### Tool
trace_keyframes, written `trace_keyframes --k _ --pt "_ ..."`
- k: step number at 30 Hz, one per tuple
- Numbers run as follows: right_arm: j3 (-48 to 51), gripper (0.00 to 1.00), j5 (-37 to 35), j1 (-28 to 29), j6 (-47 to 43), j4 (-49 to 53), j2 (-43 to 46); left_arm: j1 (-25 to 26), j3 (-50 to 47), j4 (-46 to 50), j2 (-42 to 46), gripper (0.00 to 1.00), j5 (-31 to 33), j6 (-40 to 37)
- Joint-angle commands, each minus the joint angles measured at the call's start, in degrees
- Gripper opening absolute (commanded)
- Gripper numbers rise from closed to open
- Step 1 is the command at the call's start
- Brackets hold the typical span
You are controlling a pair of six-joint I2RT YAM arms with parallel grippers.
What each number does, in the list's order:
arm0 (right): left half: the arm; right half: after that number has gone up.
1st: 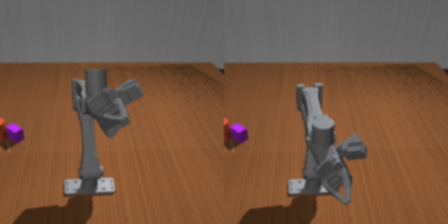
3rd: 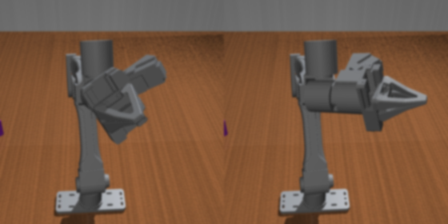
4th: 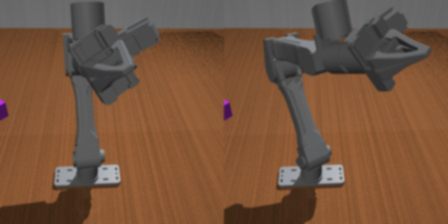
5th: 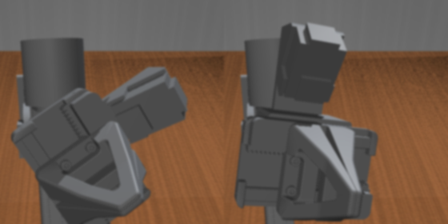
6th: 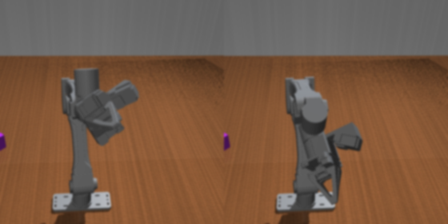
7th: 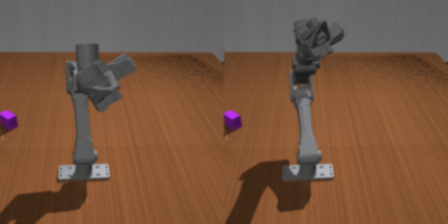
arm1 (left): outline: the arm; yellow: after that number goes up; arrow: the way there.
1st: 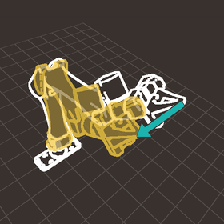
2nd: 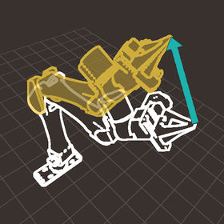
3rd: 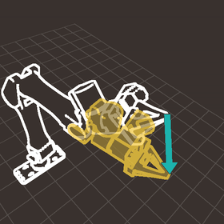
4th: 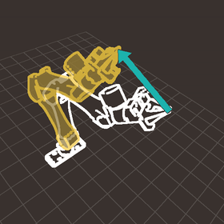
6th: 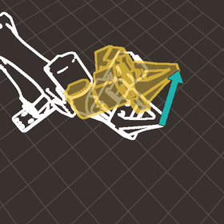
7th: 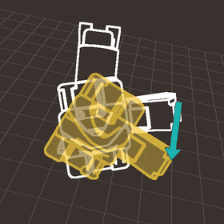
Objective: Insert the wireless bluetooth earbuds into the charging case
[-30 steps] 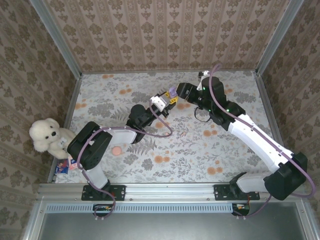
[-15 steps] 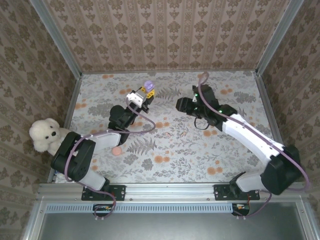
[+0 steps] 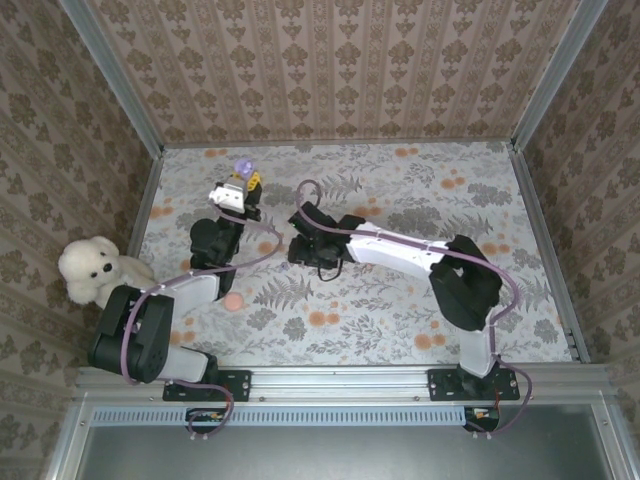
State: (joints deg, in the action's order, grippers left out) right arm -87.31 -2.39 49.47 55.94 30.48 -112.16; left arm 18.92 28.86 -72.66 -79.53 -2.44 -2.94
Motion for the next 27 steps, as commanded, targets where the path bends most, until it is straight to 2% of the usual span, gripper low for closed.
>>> trace_keyframes --k 1,5,10,16,27 --pt "-8.01 0.56 -5.6 1.77 6.8 8.62 -5.04 -1.53 -0.73 -1.47 1.69 0.0 5.22 2.48" --pt "-17.2 0.55 -8.4 3.62 10.28 16.14 -12.09 -3.04 -0.82 -1.41 2.02 0.0 7.33 3.44" --pt "-23.79 0.54 -9.47 4.81 13.84 21.57 -18.47 -4.64 -0.63 -1.34 2.17 0.0 9.43 5.43" --pt "-32.02 0.51 -9.79 5.19 13.27 25.33 -24.2 -5.96 -0.82 -1.43 2.26 0.0 10.08 6.65" --pt "-38.29 0.51 -9.66 5.08 12.79 27.8 -29.32 -7.51 -1.53 -1.51 2.63 0.0 9.87 7.87"
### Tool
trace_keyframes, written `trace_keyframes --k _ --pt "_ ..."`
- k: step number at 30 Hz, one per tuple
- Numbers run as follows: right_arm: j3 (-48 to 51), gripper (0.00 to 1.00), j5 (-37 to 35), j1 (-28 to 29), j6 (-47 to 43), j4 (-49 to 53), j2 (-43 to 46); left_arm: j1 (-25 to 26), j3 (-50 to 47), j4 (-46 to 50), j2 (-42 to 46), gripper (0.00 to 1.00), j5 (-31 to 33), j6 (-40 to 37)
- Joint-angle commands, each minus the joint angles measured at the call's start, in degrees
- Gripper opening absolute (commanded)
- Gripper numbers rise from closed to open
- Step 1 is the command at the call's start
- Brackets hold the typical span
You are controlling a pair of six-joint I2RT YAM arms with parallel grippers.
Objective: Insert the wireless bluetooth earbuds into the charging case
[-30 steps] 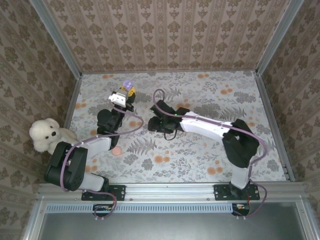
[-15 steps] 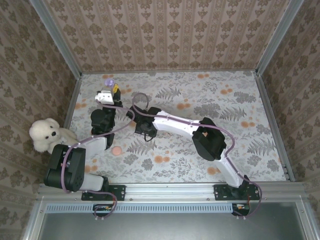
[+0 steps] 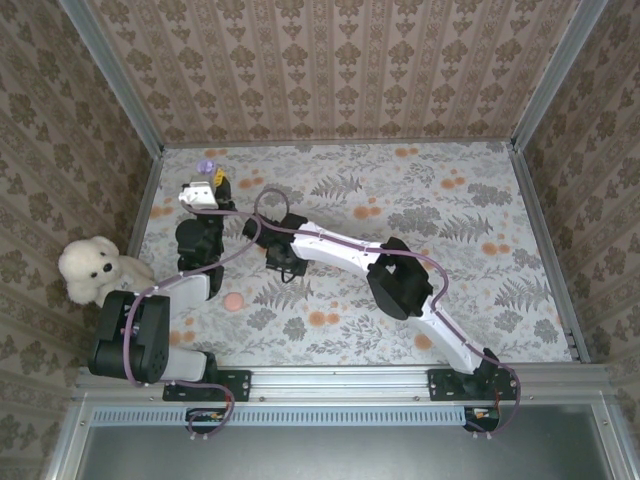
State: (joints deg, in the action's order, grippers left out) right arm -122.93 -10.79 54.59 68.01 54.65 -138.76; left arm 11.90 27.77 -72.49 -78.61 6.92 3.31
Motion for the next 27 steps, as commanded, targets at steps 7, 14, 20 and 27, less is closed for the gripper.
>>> trace_keyframes --k 7,14,20,27 --pt "-7.38 0.48 -1.05 -0.1 0.46 5.92 -6.5 -0.91 -0.61 -1.69 2.03 0.0 0.48 2.09" --pt "-8.7 0.43 -1.16 -0.43 -0.07 6.63 -7.71 -1.12 -0.92 -1.69 2.58 0.0 0.2 2.25" --pt "-8.68 0.37 -0.48 -0.8 -1.57 6.52 -8.26 -1.11 -0.84 -1.7 2.32 0.0 -0.04 2.58" --pt "-8.53 0.3 0.6 -0.8 -5.12 6.43 -8.24 -1.22 -0.87 -1.63 2.34 0.0 -0.48 2.91"
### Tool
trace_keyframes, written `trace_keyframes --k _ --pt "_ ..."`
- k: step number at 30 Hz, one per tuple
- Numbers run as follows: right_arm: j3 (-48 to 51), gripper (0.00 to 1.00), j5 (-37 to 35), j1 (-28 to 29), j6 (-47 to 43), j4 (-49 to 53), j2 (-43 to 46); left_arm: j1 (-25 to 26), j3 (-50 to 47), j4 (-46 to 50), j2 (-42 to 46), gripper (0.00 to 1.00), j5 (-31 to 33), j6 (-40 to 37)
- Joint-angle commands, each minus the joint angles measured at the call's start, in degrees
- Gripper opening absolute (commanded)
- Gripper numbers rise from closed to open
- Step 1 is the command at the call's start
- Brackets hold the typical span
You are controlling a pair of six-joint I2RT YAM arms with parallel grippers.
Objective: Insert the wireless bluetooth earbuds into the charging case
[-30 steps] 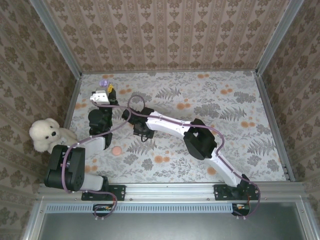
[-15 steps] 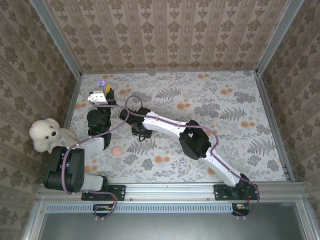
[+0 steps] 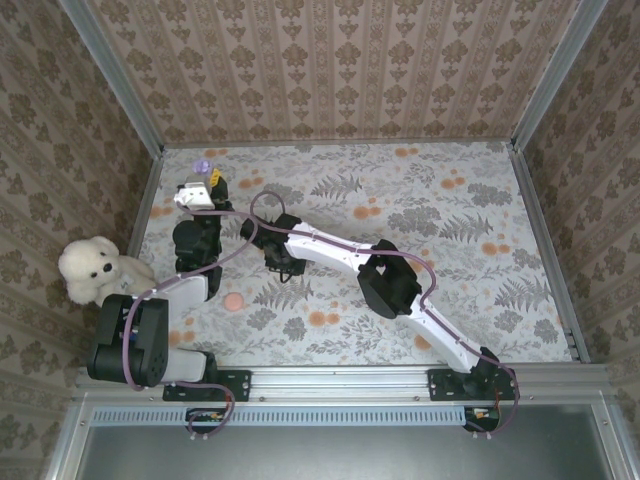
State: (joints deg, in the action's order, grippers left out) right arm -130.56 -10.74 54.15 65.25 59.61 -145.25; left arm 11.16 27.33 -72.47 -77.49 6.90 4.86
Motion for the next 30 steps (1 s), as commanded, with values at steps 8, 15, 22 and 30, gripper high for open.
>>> trace_keyframes --k 8,15,22,30 --pt "-0.24 0.25 1.44 -0.53 -8.88 1.12 -0.96 -0.45 -0.35 -1.61 1.35 0.0 -0.9 1.69" --pt "6.11 0.24 0.9 -1.23 -17.94 -2.5 3.69 -0.42 -0.09 -1.71 1.22 0.0 -1.93 1.9" --pt "11.91 0.24 1.78 -1.42 -31.54 -2.81 7.72 -0.37 0.24 -1.54 1.01 0.0 -2.54 2.52" --pt "14.21 0.27 2.81 -1.71 -37.79 -0.88 8.23 0.25 0.68 -1.54 0.07 0.0 -3.11 3.2"
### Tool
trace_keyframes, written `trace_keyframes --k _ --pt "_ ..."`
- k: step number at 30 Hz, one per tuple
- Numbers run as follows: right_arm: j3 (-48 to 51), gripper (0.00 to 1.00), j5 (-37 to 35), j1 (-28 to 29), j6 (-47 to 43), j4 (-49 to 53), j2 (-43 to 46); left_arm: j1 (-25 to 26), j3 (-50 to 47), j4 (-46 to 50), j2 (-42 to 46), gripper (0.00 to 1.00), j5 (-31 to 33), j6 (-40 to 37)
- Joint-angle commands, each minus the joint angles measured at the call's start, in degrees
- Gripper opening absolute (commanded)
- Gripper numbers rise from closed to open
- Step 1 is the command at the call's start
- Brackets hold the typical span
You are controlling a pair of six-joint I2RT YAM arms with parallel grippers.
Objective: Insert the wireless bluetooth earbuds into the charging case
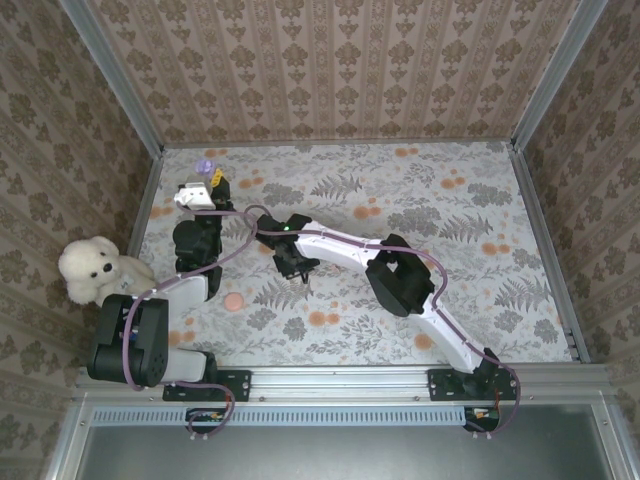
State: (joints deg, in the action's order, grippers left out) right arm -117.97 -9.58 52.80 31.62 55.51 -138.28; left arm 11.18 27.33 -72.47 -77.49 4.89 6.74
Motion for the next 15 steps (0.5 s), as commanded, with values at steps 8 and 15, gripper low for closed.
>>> trace_keyframes --k 8,15 --pt "1.46 0.37 4.08 -0.98 1.84 2.02 1.39 0.94 1.13 -1.55 -0.2 0.0 -1.11 0.34" --pt "3.07 0.37 7.1 -3.17 15.4 0.98 1.52 1.28 1.58 -1.33 -0.37 0.0 -1.11 0.16"
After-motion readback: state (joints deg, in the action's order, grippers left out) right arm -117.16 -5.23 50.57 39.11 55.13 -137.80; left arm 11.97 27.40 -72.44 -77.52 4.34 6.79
